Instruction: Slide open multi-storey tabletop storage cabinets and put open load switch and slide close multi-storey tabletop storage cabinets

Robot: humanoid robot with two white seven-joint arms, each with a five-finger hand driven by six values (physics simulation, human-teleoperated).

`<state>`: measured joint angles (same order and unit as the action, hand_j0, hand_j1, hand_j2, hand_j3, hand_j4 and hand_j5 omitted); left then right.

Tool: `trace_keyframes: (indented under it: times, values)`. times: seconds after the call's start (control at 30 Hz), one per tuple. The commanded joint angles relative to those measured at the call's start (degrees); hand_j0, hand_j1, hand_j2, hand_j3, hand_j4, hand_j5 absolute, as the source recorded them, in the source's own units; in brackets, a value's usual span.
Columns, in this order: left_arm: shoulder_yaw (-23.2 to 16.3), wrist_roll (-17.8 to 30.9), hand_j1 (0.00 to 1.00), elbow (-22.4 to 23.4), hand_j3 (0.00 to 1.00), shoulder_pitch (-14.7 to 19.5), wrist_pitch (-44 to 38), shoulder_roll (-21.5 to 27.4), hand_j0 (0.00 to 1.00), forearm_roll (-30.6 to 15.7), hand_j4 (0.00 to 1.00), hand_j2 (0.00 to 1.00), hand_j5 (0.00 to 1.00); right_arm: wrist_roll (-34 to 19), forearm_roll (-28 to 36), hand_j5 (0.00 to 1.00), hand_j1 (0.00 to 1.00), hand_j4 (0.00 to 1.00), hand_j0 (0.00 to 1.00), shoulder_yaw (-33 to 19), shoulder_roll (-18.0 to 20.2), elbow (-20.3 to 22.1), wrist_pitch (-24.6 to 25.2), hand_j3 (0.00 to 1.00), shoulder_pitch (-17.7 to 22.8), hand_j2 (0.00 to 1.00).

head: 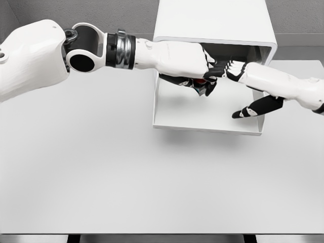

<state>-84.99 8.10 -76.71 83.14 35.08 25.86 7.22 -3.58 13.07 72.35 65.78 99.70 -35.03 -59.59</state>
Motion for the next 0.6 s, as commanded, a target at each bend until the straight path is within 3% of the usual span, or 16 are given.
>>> trace_keyframes:
  times: [0.0,0.13,0.57]
  values:
    - [0.2,-0.1,0.53,0.0,0.53,0.0,-0.1,0.0,0.53,-0.2,0.53,0.53,0.53,-0.4,0.4,1.0,1.0,1.0,1.0,0.1,-0.2,0.1,0.0,1.0,0.0,1.0]
    - [0.3,-0.2,0.71,0.0,0.71,0.0,-0.1,0.1,0.71,-0.3,0.71,0.71,0.71,-0.4,0.4,1.0,1.0,1.0,1.0,0.1,-0.5,0.1,0.0,1.0,0.0,1.0]
    - [0.7,-0.2,0.93,-0.5,0.93,-0.1,-0.1,0.3,0.93,-0.3,0.93,0.93,0.93,0.1,0.4,1.0,1.0,1.0,1.0,-0.5,0.1,0.0,0.0,1.0,-0.1,1.0]
